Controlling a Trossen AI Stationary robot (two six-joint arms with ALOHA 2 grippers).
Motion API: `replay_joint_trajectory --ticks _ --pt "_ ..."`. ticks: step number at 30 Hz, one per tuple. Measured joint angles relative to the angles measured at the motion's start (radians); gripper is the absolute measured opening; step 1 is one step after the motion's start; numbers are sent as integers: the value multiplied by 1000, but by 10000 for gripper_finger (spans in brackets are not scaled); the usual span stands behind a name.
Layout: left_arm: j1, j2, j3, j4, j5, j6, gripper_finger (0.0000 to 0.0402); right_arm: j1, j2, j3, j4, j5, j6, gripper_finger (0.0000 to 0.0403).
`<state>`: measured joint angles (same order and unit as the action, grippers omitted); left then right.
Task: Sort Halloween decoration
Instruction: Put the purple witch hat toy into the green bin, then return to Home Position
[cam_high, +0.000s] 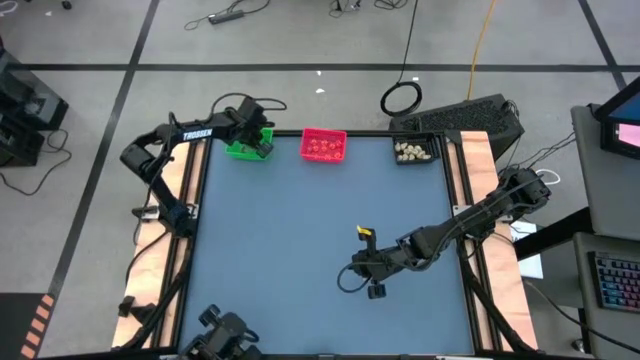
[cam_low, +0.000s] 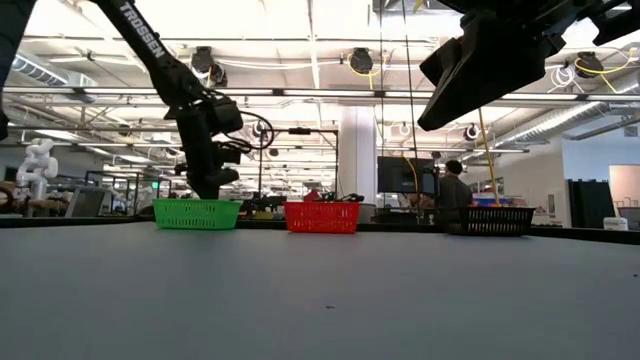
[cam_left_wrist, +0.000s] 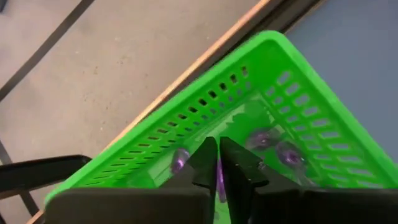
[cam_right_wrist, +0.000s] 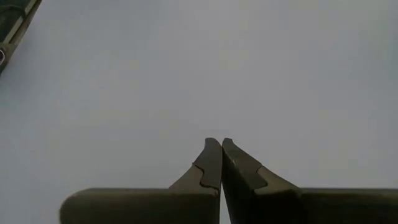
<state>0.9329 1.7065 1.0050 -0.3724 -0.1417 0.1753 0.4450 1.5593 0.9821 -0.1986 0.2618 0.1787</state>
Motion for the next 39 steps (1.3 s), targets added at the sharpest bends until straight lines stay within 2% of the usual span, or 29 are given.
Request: replay_joint_trajectory --ticks 9,13,17,20,26,30,35,39 --pt "-14 -62 0 -25 0 15 95 -26 0 0 -20 3 -47 0" --pt "-41 -132 0 -66 -3 15 109 -49 0 0 -21 3 -102 0" --pt "-96 -211 -3 -77 -5 14 91 -87 0 -37 22 3 -166 0" --pt "-152 -274 -34 -20 -4 14 62 -133 0 -89 49 3 -174 0" --pt "-280 -393 -159 136 6 -13 6 -216 0 -219 239 -27 -238 0" --pt "-380 -464 -262 261 7 -13 9 -257 0 -302 389 -81 -248 0" --pt "-499 -546 -403 430 9 -51 10 -262 -26 -404 572 -81 -246 0" --pt "-578 -604 -501 526 31 -90 10 -261 -102 -487 662 -75 -244 0"
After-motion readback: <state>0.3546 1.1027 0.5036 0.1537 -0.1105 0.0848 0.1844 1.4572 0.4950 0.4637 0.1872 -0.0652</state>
